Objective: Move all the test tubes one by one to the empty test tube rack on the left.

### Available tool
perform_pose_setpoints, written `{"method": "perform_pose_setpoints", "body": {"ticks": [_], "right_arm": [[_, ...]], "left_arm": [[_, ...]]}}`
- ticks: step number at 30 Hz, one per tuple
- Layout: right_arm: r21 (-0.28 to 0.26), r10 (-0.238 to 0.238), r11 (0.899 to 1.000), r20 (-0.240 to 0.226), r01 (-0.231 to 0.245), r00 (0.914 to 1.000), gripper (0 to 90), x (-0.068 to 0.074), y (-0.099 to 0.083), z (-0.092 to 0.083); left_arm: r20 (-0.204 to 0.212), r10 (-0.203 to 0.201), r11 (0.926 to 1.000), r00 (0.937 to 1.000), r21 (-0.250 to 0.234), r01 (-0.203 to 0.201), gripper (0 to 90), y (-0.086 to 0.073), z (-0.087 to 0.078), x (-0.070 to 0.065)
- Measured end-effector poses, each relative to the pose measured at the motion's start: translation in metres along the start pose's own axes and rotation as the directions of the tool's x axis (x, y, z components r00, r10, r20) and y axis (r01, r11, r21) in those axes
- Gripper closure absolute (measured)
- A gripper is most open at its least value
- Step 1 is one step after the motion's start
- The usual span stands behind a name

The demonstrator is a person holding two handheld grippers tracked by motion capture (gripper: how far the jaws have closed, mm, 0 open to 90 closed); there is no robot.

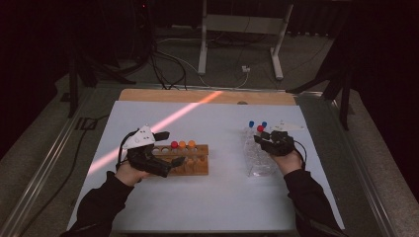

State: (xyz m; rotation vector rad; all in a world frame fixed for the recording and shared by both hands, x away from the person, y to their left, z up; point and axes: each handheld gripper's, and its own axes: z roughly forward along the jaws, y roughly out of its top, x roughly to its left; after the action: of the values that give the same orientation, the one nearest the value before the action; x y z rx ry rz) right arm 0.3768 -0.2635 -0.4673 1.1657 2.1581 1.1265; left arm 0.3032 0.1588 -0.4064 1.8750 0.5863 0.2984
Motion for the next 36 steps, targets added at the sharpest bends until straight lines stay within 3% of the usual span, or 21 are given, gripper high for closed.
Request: {"method": "perform_pose_setpoints", "body": {"ticks": [3, 11, 27, 36], "right_arm": [[0.003, 0.0, 1.0, 0.015, 0.0, 0.9999, 73.7, -0.001, 0.0, 0.002], [-0.025, -0.01, 1.0, 0.028, 0.01, 0.9996, 74.8, 0.0, 0.002, -0.004], [-0.151, -0.056, 0.987, 0.055, 0.064, 0.9969, 74.8, 0.011, 0.025, -0.044], [-0.17, -0.103, 0.98, -0.01, 0.1, 0.9947, 74.8, 0.031, 0.033, -0.054]], "left_arm": [[-0.001, 0.001, 1.0, 1.0, 0.001, -0.001, 1.3, 0.0, 0.0, 0.0], [0.0, 0.002, 1.0, 1.0, 0.001, -0.002, 1.3, 0.0, 0.0, 0.0], [0.005, 0.013, 0.9999, 0.9999, 0.005, -0.013, 1.3, 0.001, 0.0, -0.002], [0.008, 0.018, 0.9998, 0.9998, 0.007, -0.018, 1.3, 0.002, 0.0, -0.004]]}}
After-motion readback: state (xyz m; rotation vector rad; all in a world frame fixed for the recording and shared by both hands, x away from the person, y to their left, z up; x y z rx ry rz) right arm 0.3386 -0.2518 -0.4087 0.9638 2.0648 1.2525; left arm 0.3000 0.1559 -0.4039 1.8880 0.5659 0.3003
